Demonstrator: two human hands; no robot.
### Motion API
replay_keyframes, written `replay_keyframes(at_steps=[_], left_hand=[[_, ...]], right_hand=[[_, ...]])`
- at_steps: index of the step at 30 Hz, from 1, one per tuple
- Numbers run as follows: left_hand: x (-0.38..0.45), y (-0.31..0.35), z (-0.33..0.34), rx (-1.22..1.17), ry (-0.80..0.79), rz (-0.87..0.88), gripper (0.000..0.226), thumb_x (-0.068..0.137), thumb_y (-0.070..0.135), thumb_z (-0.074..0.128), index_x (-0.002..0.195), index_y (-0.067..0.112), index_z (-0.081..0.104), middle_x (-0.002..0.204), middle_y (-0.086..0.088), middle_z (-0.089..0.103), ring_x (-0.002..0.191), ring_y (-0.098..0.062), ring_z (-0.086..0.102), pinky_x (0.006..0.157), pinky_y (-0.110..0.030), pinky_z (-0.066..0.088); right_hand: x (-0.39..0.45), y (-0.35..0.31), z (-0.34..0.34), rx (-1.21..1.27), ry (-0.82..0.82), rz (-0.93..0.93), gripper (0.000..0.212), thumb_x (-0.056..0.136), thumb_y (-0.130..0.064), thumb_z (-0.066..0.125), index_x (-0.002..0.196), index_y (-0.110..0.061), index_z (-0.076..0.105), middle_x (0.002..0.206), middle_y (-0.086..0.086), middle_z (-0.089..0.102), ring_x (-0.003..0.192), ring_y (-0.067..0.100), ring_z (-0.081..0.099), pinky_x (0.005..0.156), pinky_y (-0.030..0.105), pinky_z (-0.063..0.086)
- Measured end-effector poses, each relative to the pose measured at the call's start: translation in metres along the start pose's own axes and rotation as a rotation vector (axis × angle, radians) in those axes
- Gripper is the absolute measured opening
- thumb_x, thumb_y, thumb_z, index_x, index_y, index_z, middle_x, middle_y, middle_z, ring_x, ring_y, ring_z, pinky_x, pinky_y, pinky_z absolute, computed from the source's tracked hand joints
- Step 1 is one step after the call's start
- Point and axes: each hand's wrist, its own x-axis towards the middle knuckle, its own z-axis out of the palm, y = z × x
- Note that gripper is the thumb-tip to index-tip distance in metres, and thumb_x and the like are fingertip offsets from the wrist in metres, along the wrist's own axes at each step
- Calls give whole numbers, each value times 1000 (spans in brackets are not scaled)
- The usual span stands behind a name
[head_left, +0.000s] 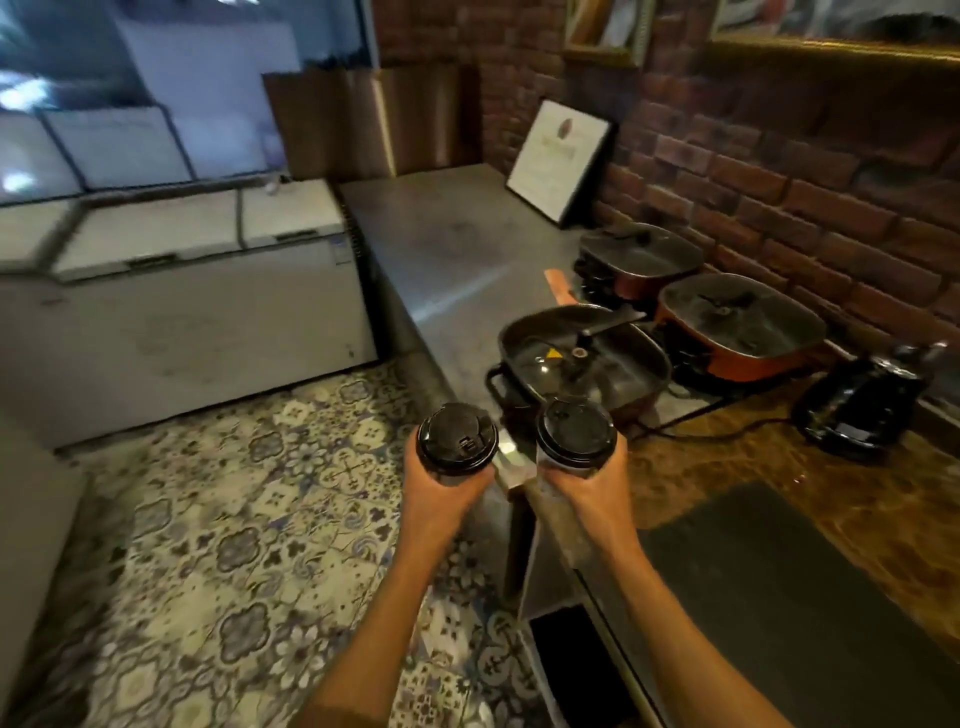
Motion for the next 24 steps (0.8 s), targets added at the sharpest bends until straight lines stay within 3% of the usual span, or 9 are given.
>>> replay_keyframes(at_steps=[5,7,9,12,15,17,20,22,24], left_hand=[[-5,2,-103,-6,212,-11,88,74,12,86,145,25,35,122,14,50,117,-8,49,89,-15,42],[-13,3,-147,-13,291,-19,88,75,11,85,145,25,35,121,13,49,114,-8,50,81,-7,45],[-21,0,-195,-4,367,-15,88,74,10,85,145,24,35,123,10,50,115,-9,50,80,-6,47],[-37,-5,-270,20,474,1,89,73,10,86,145,24,35,126,8,49,121,-12,49,97,-24,45],[-59,-8,-347,19,568,-14,90,74,9,85,147,20,34,125,9,47,116,-8,47,84,-12,42],[-75,-11,-401,42,619,-16,87,72,16,88,144,16,39,127,4,53,115,-13,54,81,-14,45],[-107,-12,-477,110,696,-12,81,65,34,89,135,16,51,124,-5,64,113,-17,64,85,-22,57],[-131,-7,-521,113,794,5,62,69,11,87,121,27,57,111,12,68,101,4,65,79,-11,53],[-156,-2,-560,162,848,33,59,71,-4,83,108,34,58,95,22,71,89,11,65,72,-7,50]], right_hand=[[-21,-28,100,-2,-218,-72,80,66,-3,87,131,-17,43,121,-2,59,103,-4,57,79,3,45],[-33,-37,143,-51,-306,-113,67,62,-15,88,121,-20,55,117,-1,66,103,4,65,85,16,52],[-51,-44,188,-59,-389,-116,72,63,-15,90,126,-11,55,119,5,67,107,13,66,93,30,55],[-89,-55,257,-25,-484,-123,80,67,3,86,135,-5,43,124,6,60,108,6,60,84,7,47],[-134,-70,324,15,-568,-103,84,70,1,85,139,-9,38,130,6,56,115,16,56,86,10,44],[-166,-79,369,45,-638,-101,82,71,0,84,137,-13,38,128,3,54,116,15,54,89,13,46],[-219,-94,433,82,-737,-84,83,74,-5,84,141,-16,36,128,-2,52,116,10,51,81,2,42],[-255,-105,472,112,-809,-81,80,76,-9,83,140,-20,36,127,-4,52,116,9,50,77,1,39],[-291,-114,509,118,-879,-72,79,76,-9,83,137,-24,35,126,-4,51,114,8,49,76,2,37]])
